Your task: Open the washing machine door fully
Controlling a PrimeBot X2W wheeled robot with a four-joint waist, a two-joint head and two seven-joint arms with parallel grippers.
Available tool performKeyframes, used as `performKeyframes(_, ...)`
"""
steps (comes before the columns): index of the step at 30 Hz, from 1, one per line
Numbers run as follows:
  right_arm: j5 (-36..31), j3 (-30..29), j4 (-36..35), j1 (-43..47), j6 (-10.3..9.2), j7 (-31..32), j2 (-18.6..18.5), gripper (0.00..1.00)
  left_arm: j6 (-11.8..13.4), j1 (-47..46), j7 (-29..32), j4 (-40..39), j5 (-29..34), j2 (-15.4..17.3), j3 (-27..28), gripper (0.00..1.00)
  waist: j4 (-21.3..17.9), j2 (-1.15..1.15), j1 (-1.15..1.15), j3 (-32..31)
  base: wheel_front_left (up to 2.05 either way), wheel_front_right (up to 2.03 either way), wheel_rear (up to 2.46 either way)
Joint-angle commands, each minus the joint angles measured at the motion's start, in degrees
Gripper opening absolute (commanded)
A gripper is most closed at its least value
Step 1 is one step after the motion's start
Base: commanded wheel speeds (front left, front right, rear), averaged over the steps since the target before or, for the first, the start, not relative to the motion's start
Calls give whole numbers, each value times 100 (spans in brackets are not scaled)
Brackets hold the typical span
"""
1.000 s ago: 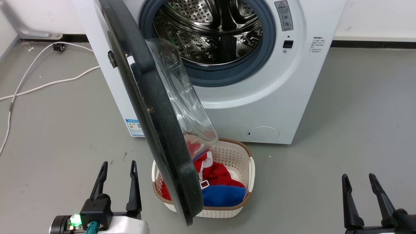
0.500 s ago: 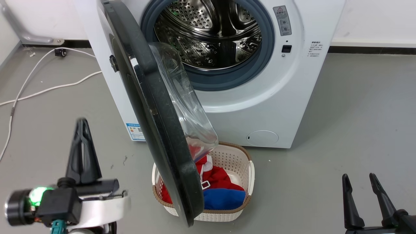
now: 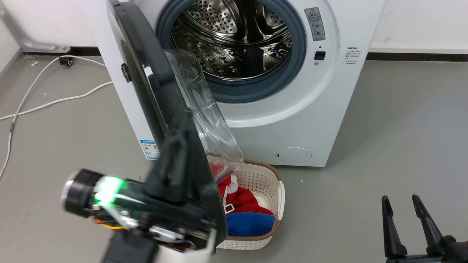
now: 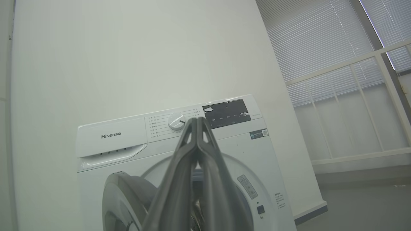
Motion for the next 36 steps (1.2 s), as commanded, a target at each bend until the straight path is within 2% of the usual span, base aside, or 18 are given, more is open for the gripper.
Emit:
performKeyframes(1, -22, -2, -16, 40, -1, -12, 15, 100, -29, -55, -14, -23, 24, 7, -61, 0, -2, 0, 0, 2, 0, 0, 0)
performKeyframes(8, -16, 1, -17, 63, -1, -12, 15, 100, -319, 52, -14, 319, 6, -37, -904, 0, 25, 0, 0, 19, 0, 0, 0)
performKeyframes(15, -31, -1, -20, 12, -1, -12, 15, 100, -457, 314, -8, 814, -61, 63, -1320, 0, 90, 0, 0, 97, 0, 0, 0)
performKeyframes(19, -47, 39, -3, -34, -1, -12, 16, 100, -505, 511, -10, 1147, -82, 225, -1464, 0, 119, 0, 0, 150, 0, 0, 0)
performKeyframes(29, -72, 58, 60, -167, -1, -12, 16, 100, -375, 727, -13, 2167, -308, 372, -1346, 0, 188, 0, 0, 294, 0, 0, 0)
performKeyframes(36, -53, 55, 108, -179, -1, -12, 15, 100, -86, 718, -12, 2481, -484, 324, -1059, 0, 286, 0, 0, 333, 0, 0, 0)
